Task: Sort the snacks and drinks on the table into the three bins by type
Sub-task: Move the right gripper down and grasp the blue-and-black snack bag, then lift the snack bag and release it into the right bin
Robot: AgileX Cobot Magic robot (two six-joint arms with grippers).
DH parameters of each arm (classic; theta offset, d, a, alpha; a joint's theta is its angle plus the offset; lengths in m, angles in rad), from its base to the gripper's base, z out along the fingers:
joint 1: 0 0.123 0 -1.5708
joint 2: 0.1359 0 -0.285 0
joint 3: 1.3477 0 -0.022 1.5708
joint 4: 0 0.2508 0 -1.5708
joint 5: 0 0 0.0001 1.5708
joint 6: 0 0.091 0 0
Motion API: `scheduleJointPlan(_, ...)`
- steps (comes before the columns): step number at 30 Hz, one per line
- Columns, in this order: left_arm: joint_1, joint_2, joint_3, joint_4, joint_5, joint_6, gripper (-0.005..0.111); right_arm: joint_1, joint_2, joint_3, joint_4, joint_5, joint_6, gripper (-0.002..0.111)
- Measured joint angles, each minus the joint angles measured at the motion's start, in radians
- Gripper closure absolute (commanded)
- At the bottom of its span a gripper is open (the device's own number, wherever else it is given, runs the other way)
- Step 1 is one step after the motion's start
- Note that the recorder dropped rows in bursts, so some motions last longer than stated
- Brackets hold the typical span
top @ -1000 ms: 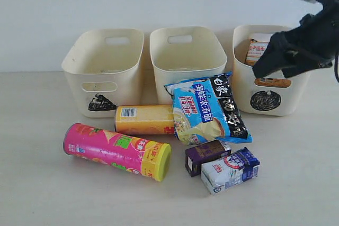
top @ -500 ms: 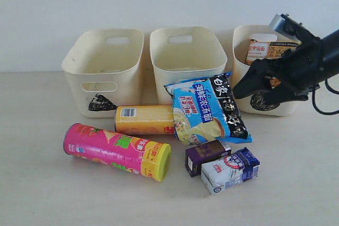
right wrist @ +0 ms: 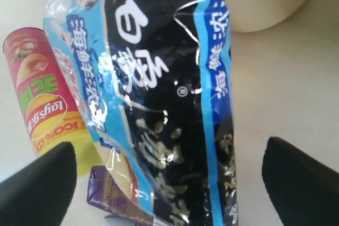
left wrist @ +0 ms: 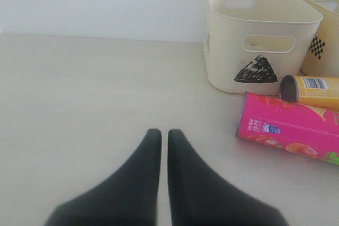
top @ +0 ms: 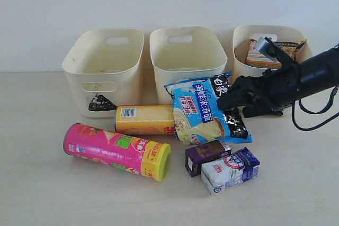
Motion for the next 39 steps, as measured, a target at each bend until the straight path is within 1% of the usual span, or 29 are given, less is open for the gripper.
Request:
scheduleJointPlan(13,0.000,0.000,0.000,0.000,0.000,0.000,0.103,0.000,0.081,0.000,0.175,0.021,-0.165,0.023)
scheduleJointPlan(18,0.000,0.000,0.000,0.000,0.000,0.000,0.103,0.041,0.087,0.000,0.186,0.020,-0.208,0.023)
scheduleJointPlan(23,0.000,0.000,0.000,0.000,0.000,0.000,0.103,0.089,0.087,0.000,0.197,-0.048,-0.227,0.024)
scheduleJointPlan(24,0.000,0.000,0.000,0.000,0.000,0.000,0.103,0.094,0.087,0.000,0.200,-0.062,-0.232,0.026)
scheduleJointPlan(26,0.000,0.000,0.000,0.000,0.000,0.000,0.103,0.100,0.088,0.000,0.202,-0.069,-0.245,0.039)
scheduleJointPlan(30,0.000,0.000,0.000,0.000,0.000,0.000,0.103,0.101,0.088,0.000,0.204,-0.082,-0.251,0.077)
scheduleJointPlan(32,0.000,0.000,0.000,0.000,0.000,0.000,0.103,0.101,0.088,0.000,0.211,-0.076,-0.251,0.098)
scheduleJointPlan(33,0.000,0.000,0.000,0.000,0.000,0.000,0.103,0.101,0.088,0.000,0.214,-0.070,-0.251,0.106)
scheduleJointPlan(34,0.000,0.000,0.000,0.000,0.000,0.000,0.103,0.101,0.088,0.000,0.222,-0.065,-0.251,0.108)
scheduleJointPlan(39,0.000,0.000,0.000,0.000,0.000,0.000,0.103,0.102,0.082,0.000,0.222,-0.047,-0.255,0.108)
